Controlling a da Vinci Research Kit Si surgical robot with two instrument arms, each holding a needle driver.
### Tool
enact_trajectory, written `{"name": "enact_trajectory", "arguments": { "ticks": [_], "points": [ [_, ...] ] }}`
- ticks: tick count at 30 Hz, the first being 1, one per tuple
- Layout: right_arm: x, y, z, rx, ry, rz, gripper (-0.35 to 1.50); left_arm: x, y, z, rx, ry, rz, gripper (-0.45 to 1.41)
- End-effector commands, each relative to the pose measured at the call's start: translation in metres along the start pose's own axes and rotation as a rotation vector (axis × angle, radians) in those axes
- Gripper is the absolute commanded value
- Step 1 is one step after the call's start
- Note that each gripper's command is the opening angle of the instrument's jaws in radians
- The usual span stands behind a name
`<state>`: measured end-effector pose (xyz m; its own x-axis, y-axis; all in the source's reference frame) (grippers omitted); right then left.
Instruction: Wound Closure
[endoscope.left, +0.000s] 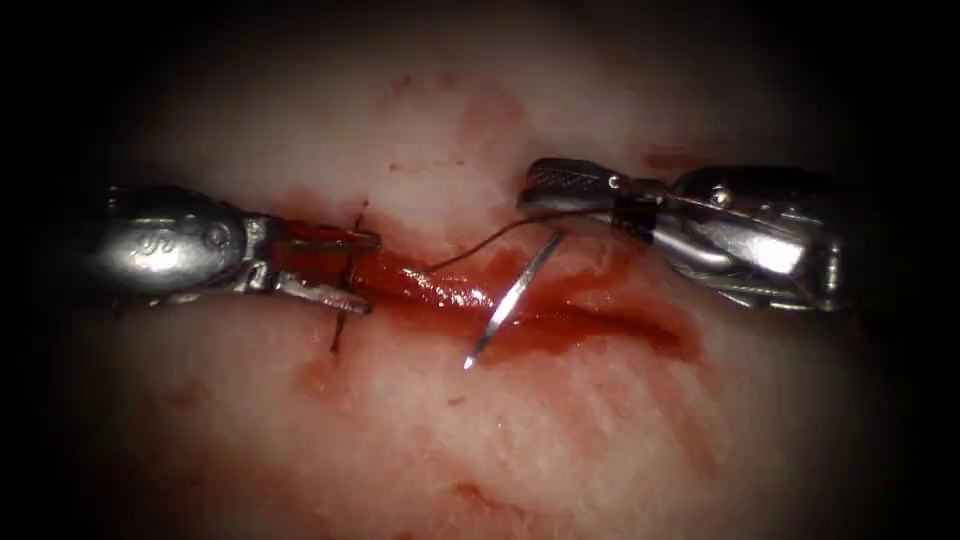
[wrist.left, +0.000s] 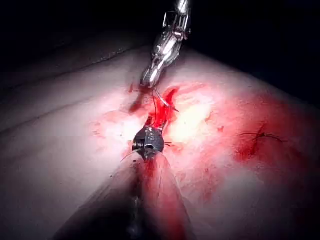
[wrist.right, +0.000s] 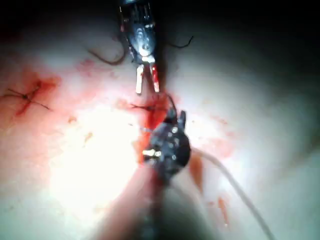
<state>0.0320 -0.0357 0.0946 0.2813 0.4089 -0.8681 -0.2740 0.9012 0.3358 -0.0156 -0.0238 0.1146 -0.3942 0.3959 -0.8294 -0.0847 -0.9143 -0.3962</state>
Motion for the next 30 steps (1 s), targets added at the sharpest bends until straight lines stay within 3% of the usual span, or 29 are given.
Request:
{"name": "enact_trajectory", "arguments": {
  "ticks": [1,14,30],
  "points": [
    [0.0006,-0.0003,0.0014,0.009,0.001,-0.024,-0.35,-0.0005,-0.0002,0.0006,0.002,0.000,-0.003,0.29],
    [0.0012,-0.0005,0.0020,0.026,-0.017,-0.127,-0.35,0.0005,-0.0005,-0.0002,0.051,0.009,-0.039,0.26],
    [0.0017,-0.0002,0.0028,0.003,-0.009,-0.276,-0.35,0.0019,0.0005,-0.0002,0.032,0.024,-0.053,0.24]
  ]
}}
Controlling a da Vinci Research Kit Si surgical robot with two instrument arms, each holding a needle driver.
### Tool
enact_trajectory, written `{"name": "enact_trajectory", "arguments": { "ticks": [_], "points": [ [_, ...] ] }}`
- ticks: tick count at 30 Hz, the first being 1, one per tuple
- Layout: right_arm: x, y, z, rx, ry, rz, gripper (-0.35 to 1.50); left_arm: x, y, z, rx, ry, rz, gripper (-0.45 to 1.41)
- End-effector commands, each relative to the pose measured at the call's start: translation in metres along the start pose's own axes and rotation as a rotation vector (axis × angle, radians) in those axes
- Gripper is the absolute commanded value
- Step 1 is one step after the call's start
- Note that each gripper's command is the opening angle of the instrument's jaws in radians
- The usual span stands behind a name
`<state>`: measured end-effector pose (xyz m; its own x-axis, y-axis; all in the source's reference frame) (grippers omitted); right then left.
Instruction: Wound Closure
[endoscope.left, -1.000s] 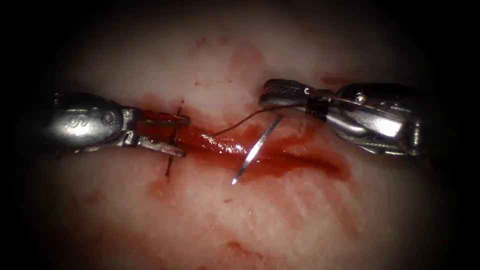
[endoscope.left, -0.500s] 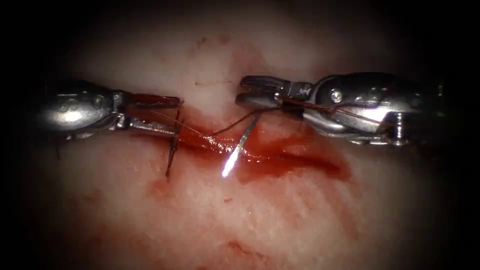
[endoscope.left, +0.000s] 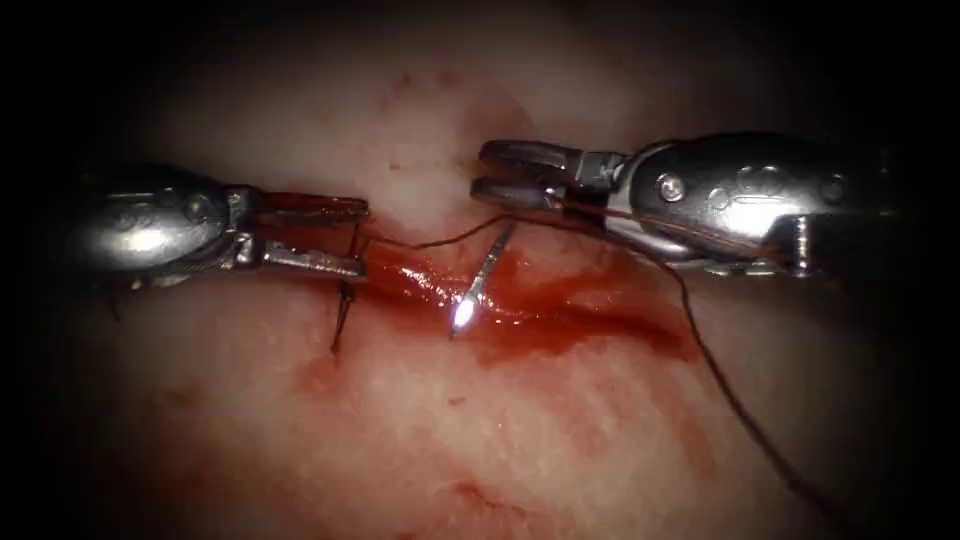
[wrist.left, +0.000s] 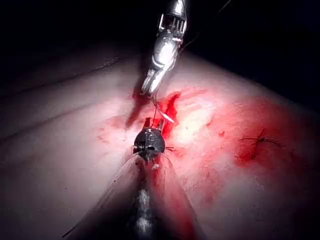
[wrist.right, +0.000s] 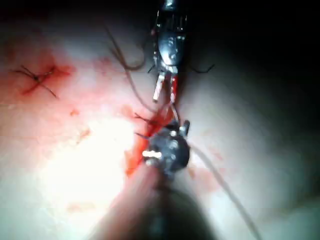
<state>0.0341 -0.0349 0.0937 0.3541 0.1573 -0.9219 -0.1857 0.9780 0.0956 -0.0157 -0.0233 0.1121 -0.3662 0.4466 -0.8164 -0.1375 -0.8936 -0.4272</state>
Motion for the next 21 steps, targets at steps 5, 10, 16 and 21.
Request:
{"name": "enact_trajectory", "arguments": {
  "ticks": [5,10,16,21],
  "points": [
    [-0.0004,0.0005,0.0016,-0.010,0.014,-0.085,-0.35,-0.0007,0.0003,0.0008,-0.009,0.001,0.004,0.22],
    [-0.0003,0.0013,0.0018,-0.017,0.025,-0.175,-0.35,-0.0012,0.0012,0.0015,-0.035,-0.007,0.019,0.19],
    [0.0000,0.0022,0.0025,-0.019,0.019,-0.258,-0.35,-0.0024,0.0033,0.0033,-0.105,-0.095,0.022,0.17],
    [0.0003,0.0024,0.0034,-0.016,0.018,-0.302,-0.35,-0.0032,0.0048,0.0049,-0.148,-0.126,0.020,0.15]
  ]
}}
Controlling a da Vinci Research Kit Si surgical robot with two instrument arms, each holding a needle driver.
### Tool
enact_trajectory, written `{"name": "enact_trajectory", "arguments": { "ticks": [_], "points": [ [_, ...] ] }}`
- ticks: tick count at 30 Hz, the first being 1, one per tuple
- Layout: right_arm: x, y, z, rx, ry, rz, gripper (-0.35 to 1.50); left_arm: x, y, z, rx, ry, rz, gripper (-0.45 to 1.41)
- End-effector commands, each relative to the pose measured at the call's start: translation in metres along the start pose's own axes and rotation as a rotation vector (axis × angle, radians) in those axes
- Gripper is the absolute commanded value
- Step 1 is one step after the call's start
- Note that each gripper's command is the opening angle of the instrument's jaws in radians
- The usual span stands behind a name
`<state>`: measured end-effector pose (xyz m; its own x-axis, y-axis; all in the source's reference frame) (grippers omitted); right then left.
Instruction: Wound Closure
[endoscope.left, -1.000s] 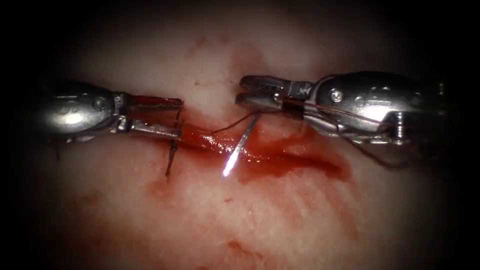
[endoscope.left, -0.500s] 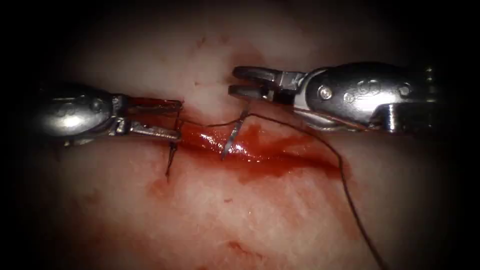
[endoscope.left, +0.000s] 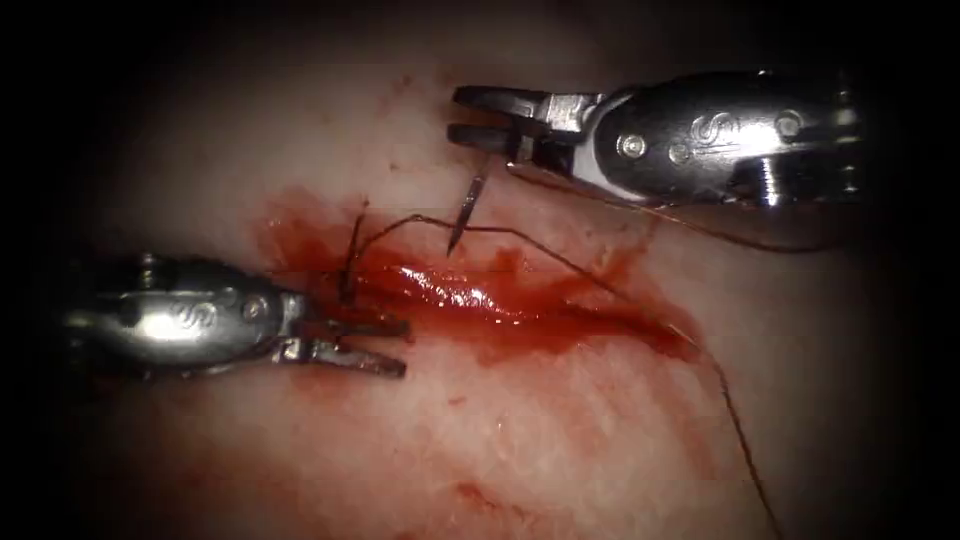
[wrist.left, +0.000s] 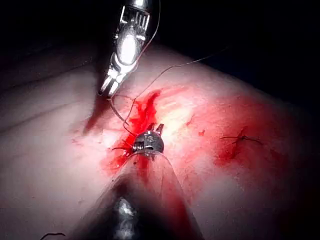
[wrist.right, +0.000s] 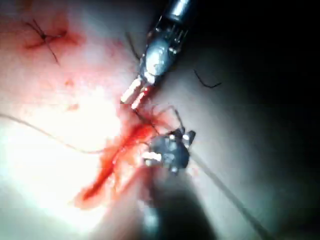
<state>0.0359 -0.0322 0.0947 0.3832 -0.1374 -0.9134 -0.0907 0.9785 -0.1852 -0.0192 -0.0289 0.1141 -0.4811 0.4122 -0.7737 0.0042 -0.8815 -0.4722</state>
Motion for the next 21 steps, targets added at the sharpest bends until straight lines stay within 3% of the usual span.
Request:
{"name": "enact_trajectory", "arguments": {
  "ticks": [1,12,21],
  "points": [
    [0.0003,0.0000,0.0013,0.003,0.004,-0.016,-0.35,-0.0003,0.0001,0.0010,-0.003,0.000,-0.001,0.15],
    [0.0003,0.0002,0.0021,0.021,-0.024,-0.127,-0.35,-0.0019,0.0005,0.0039,-0.017,-0.016,-0.016,0.15],
    [0.0004,0.0001,0.0029,0.019,-0.038,-0.176,-0.35,-0.0027,-0.0003,0.0044,-0.018,-0.019,-0.027,0.15]
  ]
}}
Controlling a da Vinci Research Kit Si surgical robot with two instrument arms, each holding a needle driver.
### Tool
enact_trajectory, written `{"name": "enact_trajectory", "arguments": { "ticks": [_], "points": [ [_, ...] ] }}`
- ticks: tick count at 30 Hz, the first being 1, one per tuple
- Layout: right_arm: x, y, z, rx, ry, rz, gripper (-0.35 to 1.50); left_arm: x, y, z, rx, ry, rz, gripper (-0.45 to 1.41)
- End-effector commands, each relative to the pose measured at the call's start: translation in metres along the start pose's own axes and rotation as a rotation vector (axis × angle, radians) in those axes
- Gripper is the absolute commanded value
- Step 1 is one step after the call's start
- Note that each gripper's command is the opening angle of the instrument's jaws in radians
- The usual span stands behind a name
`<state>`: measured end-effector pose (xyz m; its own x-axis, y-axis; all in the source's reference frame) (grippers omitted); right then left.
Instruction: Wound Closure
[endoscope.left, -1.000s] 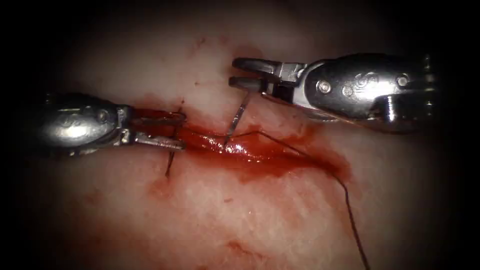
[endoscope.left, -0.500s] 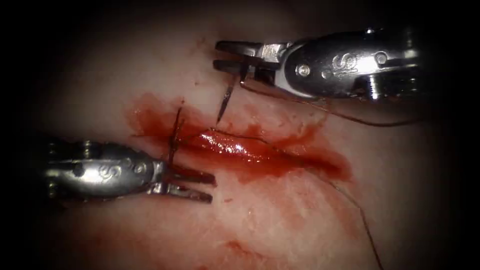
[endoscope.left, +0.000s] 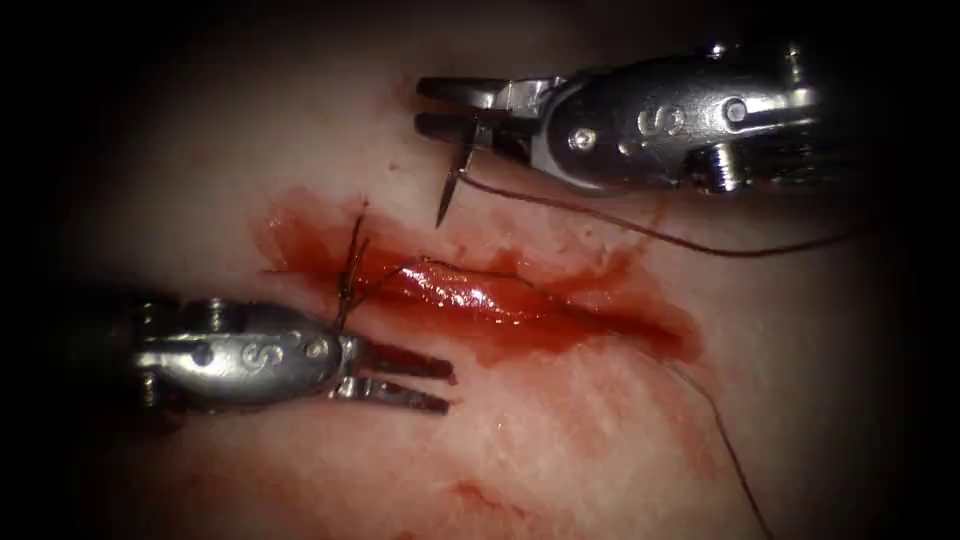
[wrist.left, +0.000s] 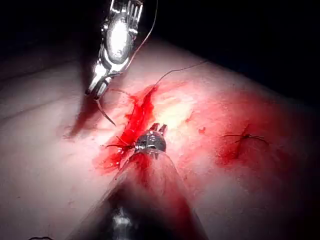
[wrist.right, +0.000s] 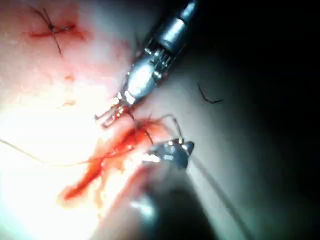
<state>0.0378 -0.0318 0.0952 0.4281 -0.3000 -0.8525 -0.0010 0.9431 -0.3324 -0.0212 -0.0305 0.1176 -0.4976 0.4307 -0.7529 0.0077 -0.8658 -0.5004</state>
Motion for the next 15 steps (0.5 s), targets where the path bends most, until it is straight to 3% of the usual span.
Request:
{"name": "enact_trajectory", "arguments": {
  "ticks": [1,15],
  "points": [
    [0.0001,0.0000,0.0010,-0.002,0.002,-0.001,-0.35,-0.0004,-0.0001,0.0009,0.004,-0.001,0.001,0.15],
    [-0.0009,-0.0011,0.0020,-0.001,-0.019,-0.032,-0.35,-0.0021,-0.0010,0.0015,0.010,-0.007,-0.009,0.15]
  ]
}}
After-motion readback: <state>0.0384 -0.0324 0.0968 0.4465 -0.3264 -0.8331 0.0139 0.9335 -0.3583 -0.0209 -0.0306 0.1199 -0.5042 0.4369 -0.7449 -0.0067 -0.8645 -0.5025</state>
